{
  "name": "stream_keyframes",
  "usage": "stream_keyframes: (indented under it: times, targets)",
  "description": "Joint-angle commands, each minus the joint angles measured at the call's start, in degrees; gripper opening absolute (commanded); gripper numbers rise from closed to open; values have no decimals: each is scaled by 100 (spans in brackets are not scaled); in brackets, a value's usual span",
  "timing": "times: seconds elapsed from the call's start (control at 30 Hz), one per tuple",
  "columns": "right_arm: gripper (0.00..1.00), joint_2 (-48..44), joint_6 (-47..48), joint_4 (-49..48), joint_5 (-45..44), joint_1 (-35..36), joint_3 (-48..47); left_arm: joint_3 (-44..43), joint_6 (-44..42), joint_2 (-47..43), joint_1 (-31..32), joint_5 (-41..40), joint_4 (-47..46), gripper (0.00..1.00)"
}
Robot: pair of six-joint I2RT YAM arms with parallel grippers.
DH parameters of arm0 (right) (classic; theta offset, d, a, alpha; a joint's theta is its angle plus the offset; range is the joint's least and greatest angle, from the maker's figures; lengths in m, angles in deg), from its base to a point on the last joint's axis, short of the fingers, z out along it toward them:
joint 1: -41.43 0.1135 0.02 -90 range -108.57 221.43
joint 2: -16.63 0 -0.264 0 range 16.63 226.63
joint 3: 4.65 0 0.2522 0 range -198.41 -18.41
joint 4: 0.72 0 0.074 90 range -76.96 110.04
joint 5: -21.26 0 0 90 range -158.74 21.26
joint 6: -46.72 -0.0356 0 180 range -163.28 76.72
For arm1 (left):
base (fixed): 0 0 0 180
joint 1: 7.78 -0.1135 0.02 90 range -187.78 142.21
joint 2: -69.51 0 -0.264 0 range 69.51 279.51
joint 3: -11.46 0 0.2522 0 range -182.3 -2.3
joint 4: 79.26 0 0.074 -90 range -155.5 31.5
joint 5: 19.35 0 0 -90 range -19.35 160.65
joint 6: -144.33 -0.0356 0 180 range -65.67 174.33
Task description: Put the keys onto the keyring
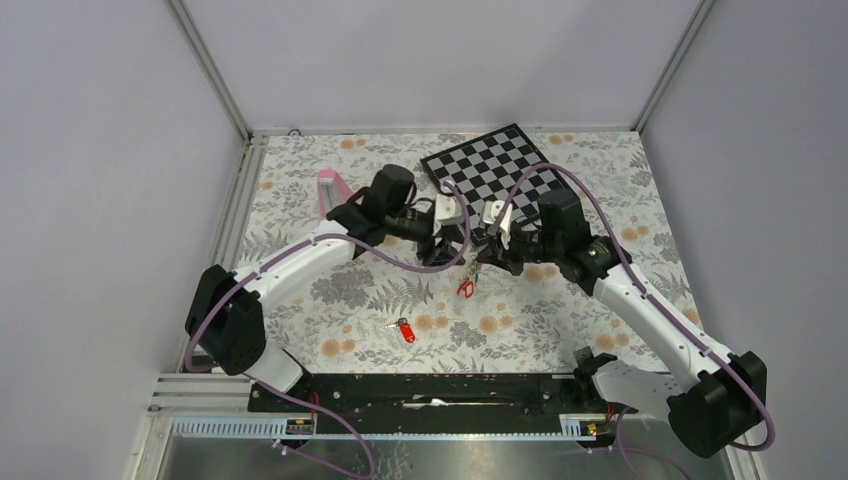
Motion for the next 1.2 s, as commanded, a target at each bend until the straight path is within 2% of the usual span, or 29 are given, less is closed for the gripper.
stream_keyframes:
  times: [0.0,0.2,0.53,0.77,1.17]
  targets:
    - [0,-275,-11,-468,443,21,211,142,87,132,306,66,-785,51]
    - [0,-306,-46,-636,636,-11,434,274,482,261,488,17,-1223,41]
    - [0,-316,-240,-773,909,-244,485,626,621,255,585,-117,-1707,29]
    - [0,-352,-558,-842,1394,-545,437,830,-55,38,588,-24,-1536,43]
    - [0,53,-2204,-1883,2687,-1038,615,719,-933,-438,555,-658,-792,51]
